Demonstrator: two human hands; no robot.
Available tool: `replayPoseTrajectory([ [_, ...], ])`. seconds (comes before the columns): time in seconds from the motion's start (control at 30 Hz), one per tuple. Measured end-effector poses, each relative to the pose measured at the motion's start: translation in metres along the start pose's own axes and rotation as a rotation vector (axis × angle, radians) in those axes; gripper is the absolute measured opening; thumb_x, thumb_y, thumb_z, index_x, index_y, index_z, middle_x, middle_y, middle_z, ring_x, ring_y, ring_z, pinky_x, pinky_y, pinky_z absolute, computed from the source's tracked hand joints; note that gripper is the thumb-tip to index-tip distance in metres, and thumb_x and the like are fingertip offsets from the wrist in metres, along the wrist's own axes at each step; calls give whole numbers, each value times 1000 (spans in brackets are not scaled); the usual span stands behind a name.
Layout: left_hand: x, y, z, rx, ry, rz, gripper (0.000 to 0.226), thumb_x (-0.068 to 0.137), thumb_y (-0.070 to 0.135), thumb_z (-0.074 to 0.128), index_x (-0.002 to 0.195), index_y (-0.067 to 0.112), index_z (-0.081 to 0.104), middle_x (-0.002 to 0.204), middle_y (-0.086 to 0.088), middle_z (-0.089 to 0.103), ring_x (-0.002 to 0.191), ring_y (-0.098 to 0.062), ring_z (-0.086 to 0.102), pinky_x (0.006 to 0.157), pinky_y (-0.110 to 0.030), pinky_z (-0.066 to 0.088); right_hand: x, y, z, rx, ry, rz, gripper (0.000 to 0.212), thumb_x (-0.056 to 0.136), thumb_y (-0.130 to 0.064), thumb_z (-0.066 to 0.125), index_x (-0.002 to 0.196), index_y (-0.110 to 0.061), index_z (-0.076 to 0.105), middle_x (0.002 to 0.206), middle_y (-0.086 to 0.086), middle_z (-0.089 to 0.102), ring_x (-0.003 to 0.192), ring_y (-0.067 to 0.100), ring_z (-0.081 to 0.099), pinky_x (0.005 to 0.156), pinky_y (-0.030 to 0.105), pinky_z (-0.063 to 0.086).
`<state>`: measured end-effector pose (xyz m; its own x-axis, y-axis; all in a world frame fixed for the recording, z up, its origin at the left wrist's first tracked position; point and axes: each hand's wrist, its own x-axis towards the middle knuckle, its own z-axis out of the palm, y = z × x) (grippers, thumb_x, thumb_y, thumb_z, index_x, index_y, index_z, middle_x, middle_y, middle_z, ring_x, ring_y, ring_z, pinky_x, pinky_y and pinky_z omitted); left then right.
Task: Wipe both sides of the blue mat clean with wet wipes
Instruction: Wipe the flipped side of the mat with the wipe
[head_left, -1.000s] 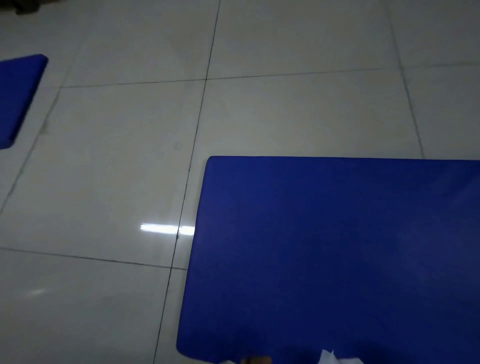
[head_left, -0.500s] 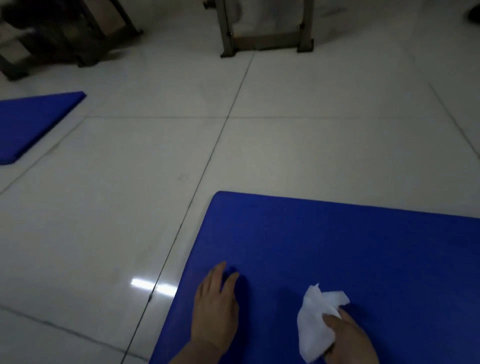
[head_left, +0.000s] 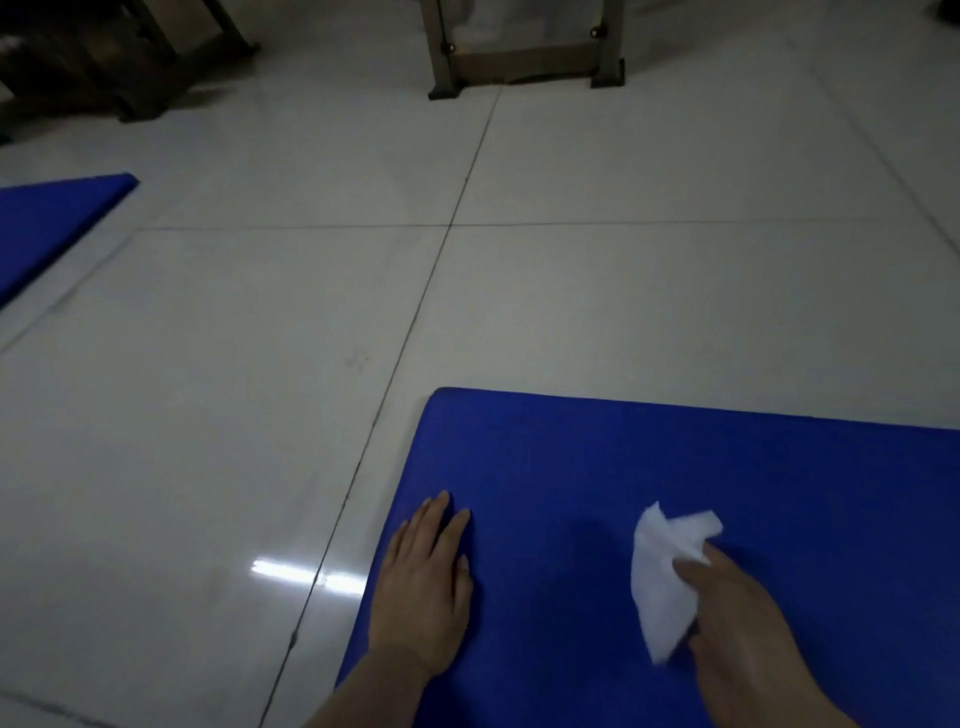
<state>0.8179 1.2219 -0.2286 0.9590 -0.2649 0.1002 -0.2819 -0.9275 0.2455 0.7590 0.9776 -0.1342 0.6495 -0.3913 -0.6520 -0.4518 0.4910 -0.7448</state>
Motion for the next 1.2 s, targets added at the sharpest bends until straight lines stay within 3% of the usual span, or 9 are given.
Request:
replayPoseTrajectory([
  [0.13,-3,-1,4,-45,58,-38,50,86,24,33,129,17,57,145,-8,45,134,-21,35,109,-51,31,29,-18,50,-6,145,-159,37,99,-28,47,133,-13,52,134,5,53,122,25,51,98,39,39],
  [0.3,-2,-2,5,-100,59,-93,54,82,27,35,133,18,49,147,-12,42,136,-26,33,113,-44,31,64,-7,121,-92,183,-405,19,94,-28,48,76,-30,51,73,-11,47,64,4,42,67,24,38],
  [0.37,-1,-2,5,-106,53,-77,56,81,27,35,135,19,44,147,-14,42,137,-27,30,111,-42,24,73,9,153,-214,151,-525,31,93,-11,48,108,-34,62,104,-12,62,89,5,57,80,26,48],
  [0.43,1,-3,6,-137,60,-81,57,80,26,36,135,18,43,147,-15,42,138,-27,30,109,-43,22,82,24,186,-428,96,-624,51,95,-1,46,141,-23,44,143,-6,47,127,9,47,105,31,41],
  [0.67,6,-6,4,-242,61,-122,61,77,26,38,138,20,41,146,-12,44,137,-24,30,106,-41,25,101,40,228,-1562,-476,-919,69,89,1,45,150,-19,21,161,-2,3,147,16,-5,117,29,-5],
  [0.73,6,-6,4,-243,65,-114,59,76,27,40,135,20,44,145,-13,45,136,-26,31,105,-42,27,112,30,218,-1643,-433,-930,70,90,4,42,151,-18,18,161,-1,1,147,16,-5,116,26,-7],
  [0.9,8,-7,5,-235,72,-98,58,73,28,42,129,20,48,143,-14,47,134,-28,33,103,-43,28,132,4,213,-1741,-21,-741,70,85,4,32,150,-15,14,158,0,9,145,21,11,114,30,21],
  [1.1,8,-9,5,-241,60,-99,59,74,27,41,133,20,46,144,-15,46,136,-29,31,107,-41,23,120,28,237,-1641,-395,-973,70,90,3,39,152,-18,15,161,-2,0,147,19,-6,117,31,-6],
  [1.2,6,-9,4,-234,35,-76,57,78,28,40,134,19,45,147,-14,41,137,-29,28,110,-41,22,124,22,206,-1595,-206,-836,70,94,3,36,153,-18,7,160,-3,-5,147,18,-9,116,29,-4],
])
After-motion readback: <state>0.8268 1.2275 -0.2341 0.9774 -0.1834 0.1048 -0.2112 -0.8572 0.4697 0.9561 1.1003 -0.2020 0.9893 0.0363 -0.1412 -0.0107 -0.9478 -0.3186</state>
